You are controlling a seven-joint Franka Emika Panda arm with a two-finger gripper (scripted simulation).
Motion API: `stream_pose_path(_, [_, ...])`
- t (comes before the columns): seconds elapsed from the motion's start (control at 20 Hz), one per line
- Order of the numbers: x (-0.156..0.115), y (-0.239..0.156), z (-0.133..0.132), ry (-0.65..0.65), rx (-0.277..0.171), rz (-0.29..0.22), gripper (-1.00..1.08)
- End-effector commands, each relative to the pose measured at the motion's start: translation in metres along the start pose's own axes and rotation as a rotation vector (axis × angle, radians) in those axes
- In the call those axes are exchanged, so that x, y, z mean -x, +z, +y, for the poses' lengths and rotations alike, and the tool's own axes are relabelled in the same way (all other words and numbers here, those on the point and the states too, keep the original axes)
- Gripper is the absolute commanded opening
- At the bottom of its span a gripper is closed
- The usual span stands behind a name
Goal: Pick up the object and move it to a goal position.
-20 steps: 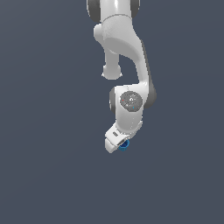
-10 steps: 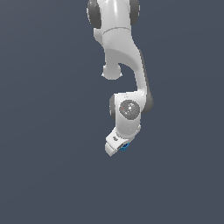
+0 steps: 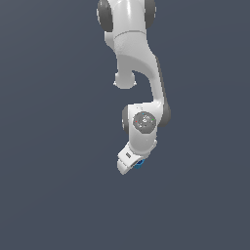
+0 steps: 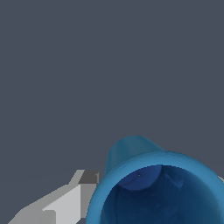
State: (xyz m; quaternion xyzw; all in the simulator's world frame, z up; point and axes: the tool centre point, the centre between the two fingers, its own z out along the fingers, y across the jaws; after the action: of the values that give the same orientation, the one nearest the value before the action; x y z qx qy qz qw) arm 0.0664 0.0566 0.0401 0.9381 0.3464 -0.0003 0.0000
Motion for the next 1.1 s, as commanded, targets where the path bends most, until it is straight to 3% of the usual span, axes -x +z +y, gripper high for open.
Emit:
stream_pose_path(0.0, [0.000, 0.000, 0.000, 0.000, 0.000, 0.001, -1.00])
stream_pose_path(0.55, [-0.005, -0.023, -0.023, 0.000, 0.000, 0.000, -1.00])
stream_pose_path(1.05, [-0.022, -0.096, -0.096, -0.001, 0.002, -0.001, -1.00])
